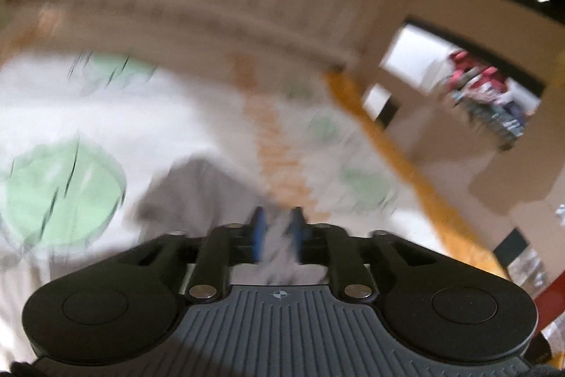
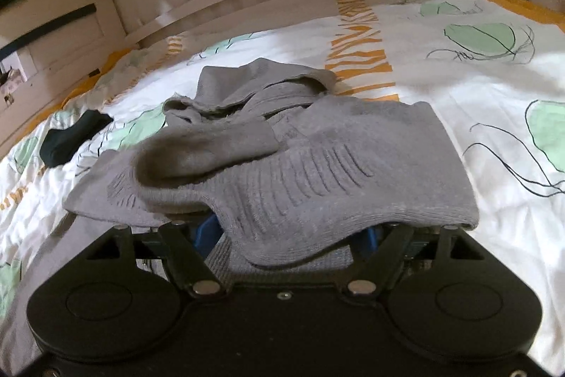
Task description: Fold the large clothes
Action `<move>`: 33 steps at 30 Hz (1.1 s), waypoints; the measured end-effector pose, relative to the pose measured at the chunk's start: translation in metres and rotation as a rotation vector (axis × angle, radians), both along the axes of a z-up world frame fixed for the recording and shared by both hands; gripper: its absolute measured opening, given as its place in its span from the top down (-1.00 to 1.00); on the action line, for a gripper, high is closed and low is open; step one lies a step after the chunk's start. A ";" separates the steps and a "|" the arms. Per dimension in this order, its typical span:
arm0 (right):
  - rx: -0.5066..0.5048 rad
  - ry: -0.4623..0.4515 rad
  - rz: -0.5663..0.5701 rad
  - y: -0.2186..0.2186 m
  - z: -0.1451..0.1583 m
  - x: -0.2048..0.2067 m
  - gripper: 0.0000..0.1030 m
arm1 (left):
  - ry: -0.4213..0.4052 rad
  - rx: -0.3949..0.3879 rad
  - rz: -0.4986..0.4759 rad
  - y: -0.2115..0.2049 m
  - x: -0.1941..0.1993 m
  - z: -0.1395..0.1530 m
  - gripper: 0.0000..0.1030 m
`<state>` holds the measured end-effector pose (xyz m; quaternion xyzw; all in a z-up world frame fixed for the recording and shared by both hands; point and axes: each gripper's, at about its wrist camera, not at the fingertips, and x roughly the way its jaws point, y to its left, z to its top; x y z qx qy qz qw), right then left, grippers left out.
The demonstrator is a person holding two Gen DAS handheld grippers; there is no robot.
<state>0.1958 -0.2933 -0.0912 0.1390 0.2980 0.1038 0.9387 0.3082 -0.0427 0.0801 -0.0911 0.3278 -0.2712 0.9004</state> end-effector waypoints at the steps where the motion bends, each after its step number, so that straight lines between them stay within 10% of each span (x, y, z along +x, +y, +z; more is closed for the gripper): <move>1: -0.009 0.003 0.005 0.002 -0.001 0.000 -0.53 | 0.044 0.007 0.011 0.001 0.004 -0.013 0.16; 6: -0.042 0.009 0.017 0.008 -0.005 0.000 -0.55 | 0.199 0.036 -0.007 -0.012 0.014 -0.064 0.12; 13: -0.067 0.011 0.025 0.012 -0.009 0.000 -0.63 | 0.159 0.107 -0.131 -0.078 0.016 -0.066 -0.03; 21: -0.065 0.010 0.027 0.012 -0.010 0.000 -0.65 | 0.101 0.469 -0.248 -0.161 0.008 -0.098 -0.17; 22: -0.065 0.010 0.027 0.012 -0.010 0.000 -0.65 | 0.106 0.502 -0.250 -0.164 0.009 -0.104 -0.04; 23: -0.065 0.010 0.027 0.012 -0.010 0.000 -0.65 | 0.096 0.528 -0.265 -0.167 0.008 -0.111 0.77; 24: -0.065 0.010 0.027 0.012 -0.010 0.000 -0.65 | 0.075 0.551 -0.270 -0.168 0.007 -0.113 0.87; 33: -0.077 -0.013 0.011 0.011 -0.006 -0.003 -0.65 | -0.322 0.220 -0.171 -0.099 -0.016 0.010 0.94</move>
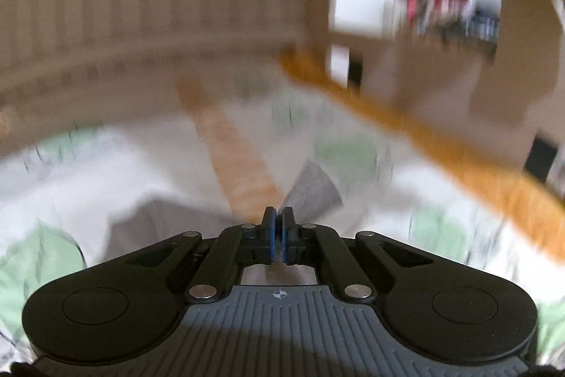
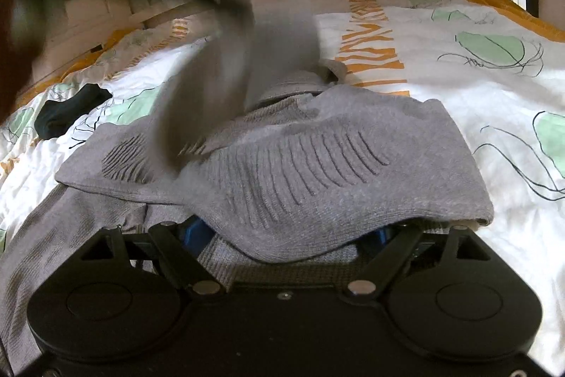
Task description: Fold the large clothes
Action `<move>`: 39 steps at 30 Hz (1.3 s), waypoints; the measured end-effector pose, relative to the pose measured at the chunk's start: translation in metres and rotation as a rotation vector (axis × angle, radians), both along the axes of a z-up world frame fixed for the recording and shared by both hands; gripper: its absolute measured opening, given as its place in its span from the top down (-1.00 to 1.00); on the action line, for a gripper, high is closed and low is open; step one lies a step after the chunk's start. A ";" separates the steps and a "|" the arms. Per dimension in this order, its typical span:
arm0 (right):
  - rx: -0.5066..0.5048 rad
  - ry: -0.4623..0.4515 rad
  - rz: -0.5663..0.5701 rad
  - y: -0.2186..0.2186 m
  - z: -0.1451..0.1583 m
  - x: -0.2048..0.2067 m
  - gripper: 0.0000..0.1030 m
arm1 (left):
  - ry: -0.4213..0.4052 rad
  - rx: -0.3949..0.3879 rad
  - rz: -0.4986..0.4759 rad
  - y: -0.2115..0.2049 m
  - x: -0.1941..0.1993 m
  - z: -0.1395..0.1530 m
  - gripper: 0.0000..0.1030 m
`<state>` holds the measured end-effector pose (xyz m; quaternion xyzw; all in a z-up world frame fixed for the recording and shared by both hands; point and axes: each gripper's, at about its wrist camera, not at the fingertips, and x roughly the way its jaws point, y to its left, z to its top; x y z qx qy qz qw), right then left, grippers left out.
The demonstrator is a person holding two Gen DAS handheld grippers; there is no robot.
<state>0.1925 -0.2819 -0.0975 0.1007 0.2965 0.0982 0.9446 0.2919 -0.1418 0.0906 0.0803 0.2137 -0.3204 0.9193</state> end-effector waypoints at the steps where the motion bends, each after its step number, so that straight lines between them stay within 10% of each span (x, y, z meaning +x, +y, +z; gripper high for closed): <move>1: -0.003 -0.010 -0.009 0.000 0.001 -0.002 -0.65 | -0.026 -0.038 0.006 0.012 -0.002 0.010 0.94; 7: -0.007 -0.042 -0.107 -0.008 0.006 -0.008 -0.65 | -0.037 -0.210 0.120 0.104 -0.012 0.002 0.94; 18: 0.022 0.020 -0.158 -0.018 0.001 -0.007 -0.65 | 0.370 -0.338 0.450 0.234 -0.026 -0.134 0.93; 28: 0.078 -0.055 -0.051 -0.020 0.004 -0.010 -0.65 | 0.437 -0.288 0.477 0.228 -0.019 -0.149 0.85; 32: 0.042 -0.012 -0.275 -0.036 0.003 -0.007 -0.54 | 0.473 -0.192 0.518 0.220 -0.016 -0.166 0.78; 39: 0.092 0.064 -0.438 -0.078 0.010 -0.033 -0.50 | 0.419 -0.249 0.521 0.227 -0.031 -0.164 0.78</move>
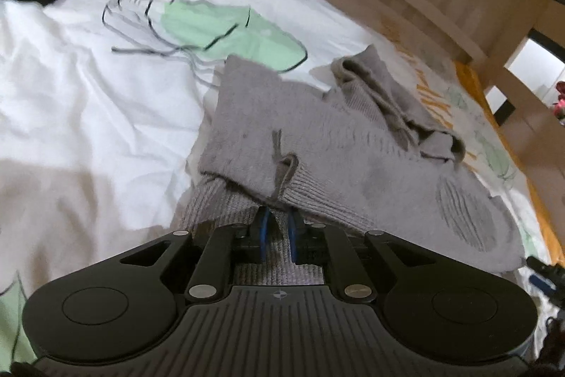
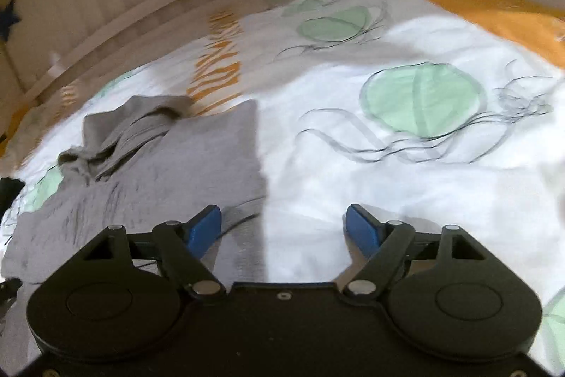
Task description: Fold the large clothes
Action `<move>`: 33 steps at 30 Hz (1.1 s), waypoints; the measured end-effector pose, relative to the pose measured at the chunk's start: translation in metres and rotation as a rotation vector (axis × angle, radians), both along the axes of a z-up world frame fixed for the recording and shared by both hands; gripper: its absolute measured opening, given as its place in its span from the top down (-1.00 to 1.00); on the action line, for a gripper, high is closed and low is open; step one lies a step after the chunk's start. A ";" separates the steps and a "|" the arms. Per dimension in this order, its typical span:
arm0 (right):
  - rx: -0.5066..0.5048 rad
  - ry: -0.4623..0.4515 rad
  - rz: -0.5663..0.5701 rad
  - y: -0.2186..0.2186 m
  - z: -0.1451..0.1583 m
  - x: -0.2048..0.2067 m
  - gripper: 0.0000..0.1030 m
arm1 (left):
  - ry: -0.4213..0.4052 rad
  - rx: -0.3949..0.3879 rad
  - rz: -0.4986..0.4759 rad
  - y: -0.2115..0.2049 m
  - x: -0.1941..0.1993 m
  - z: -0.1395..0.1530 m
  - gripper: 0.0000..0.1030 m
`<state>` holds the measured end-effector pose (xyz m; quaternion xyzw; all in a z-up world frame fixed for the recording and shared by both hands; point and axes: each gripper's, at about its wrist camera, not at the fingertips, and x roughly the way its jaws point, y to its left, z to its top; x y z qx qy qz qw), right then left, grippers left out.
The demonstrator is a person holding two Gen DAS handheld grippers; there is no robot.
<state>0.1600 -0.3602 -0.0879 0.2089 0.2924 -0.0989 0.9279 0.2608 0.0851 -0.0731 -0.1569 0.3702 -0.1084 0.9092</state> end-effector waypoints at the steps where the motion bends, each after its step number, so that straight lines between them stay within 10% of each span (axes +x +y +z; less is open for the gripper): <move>1: -0.021 -0.023 0.010 0.001 0.005 0.000 -0.46 | -0.022 0.013 -0.002 -0.002 -0.003 0.006 0.78; 5: -0.040 -0.053 0.068 0.005 0.019 0.019 -0.22 | -0.120 0.068 -0.031 -0.015 -0.006 0.031 0.69; 8: -0.070 -0.053 0.091 0.011 0.019 0.033 -0.15 | -0.140 0.104 -0.053 -0.026 0.003 0.032 0.18; 16: -0.031 0.037 0.089 0.002 -0.016 0.038 -0.12 | -0.093 0.161 -0.034 -0.025 0.016 -0.005 0.10; 33: -0.119 -0.070 0.239 0.019 0.064 0.065 -0.33 | -0.196 0.258 -0.155 -0.053 0.078 0.077 -0.16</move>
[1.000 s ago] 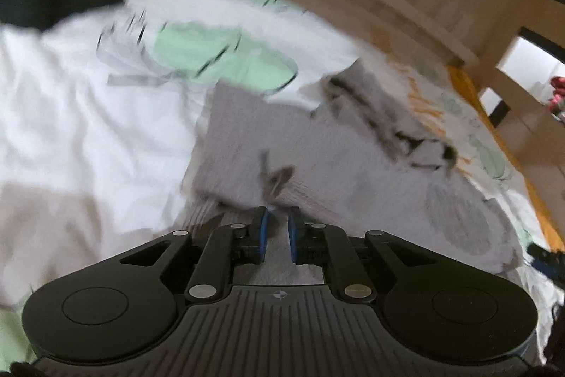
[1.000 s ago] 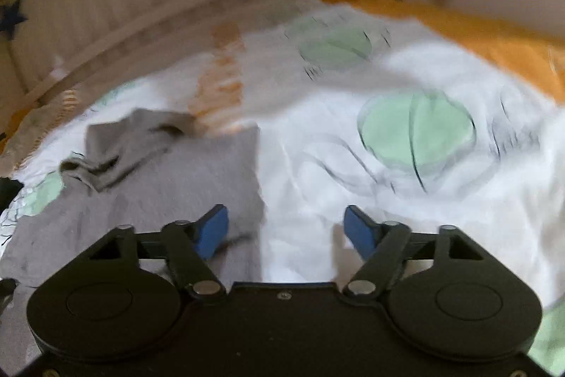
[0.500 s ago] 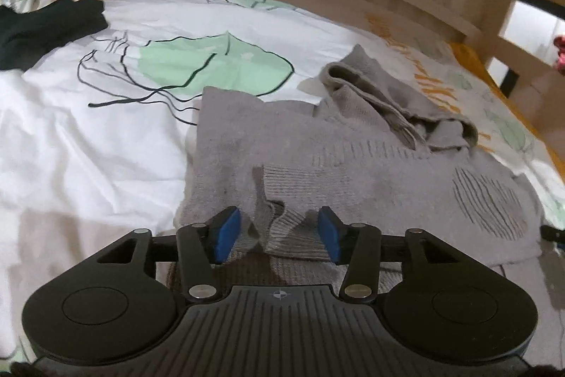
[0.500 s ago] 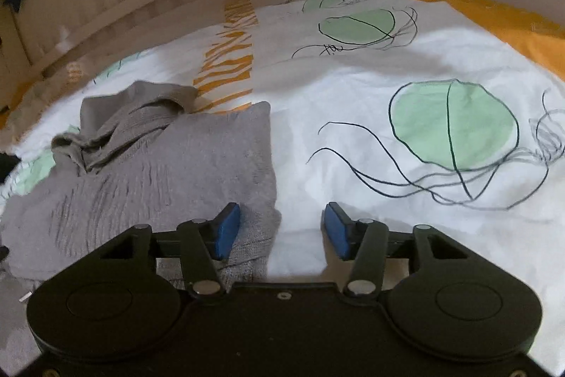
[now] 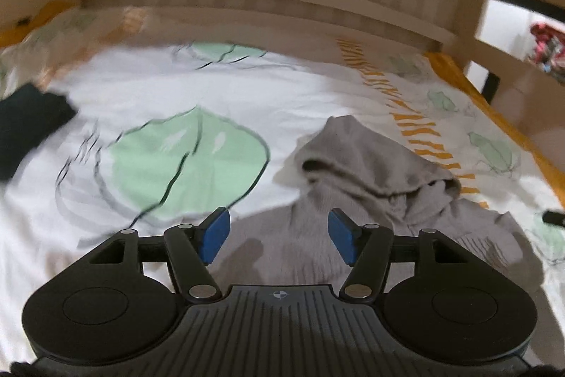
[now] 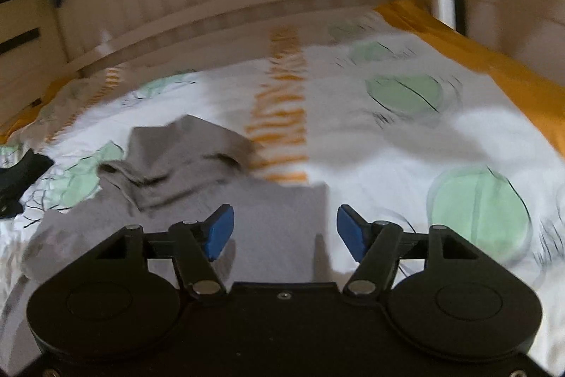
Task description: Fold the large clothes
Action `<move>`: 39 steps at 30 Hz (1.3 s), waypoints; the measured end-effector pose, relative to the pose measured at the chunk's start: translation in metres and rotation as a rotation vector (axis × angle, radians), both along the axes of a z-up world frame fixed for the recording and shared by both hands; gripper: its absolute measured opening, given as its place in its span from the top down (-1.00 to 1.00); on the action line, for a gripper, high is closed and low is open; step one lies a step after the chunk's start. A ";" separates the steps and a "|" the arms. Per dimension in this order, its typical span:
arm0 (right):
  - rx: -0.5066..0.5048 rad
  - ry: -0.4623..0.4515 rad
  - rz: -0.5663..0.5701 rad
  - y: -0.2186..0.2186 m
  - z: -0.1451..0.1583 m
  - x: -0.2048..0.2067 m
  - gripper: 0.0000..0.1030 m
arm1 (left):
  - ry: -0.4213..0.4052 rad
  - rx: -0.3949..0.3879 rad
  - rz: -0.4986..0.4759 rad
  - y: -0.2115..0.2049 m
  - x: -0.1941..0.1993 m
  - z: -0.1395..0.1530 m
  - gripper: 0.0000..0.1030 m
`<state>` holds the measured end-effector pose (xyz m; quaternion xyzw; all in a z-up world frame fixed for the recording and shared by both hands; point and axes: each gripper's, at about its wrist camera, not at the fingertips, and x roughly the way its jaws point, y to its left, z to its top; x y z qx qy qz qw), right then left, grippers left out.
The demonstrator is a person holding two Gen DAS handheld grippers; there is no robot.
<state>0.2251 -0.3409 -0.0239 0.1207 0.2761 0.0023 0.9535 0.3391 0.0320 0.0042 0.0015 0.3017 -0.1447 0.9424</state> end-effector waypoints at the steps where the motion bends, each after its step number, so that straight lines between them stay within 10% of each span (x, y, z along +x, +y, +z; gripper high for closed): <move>1: -0.012 -0.006 0.016 0.003 0.001 0.008 -0.33 | -0.004 0.020 -0.015 -0.007 0.007 -0.001 -0.16; 26: -0.308 0.055 0.218 0.063 -0.044 0.165 -0.28 | 0.026 0.230 -0.129 -0.071 0.117 -0.057 -0.16; 28: -0.314 0.041 0.236 0.068 -0.044 0.169 -0.10 | 0.021 0.217 -0.123 -0.072 0.121 -0.055 -0.16; 31: -0.287 0.021 0.259 0.070 -0.039 0.177 0.72 | -0.016 0.216 -0.130 -0.074 0.122 -0.051 -0.16; 39: -0.139 -0.033 0.139 0.024 -0.029 0.168 0.80 | -0.047 0.231 -0.094 -0.067 0.120 -0.054 -0.16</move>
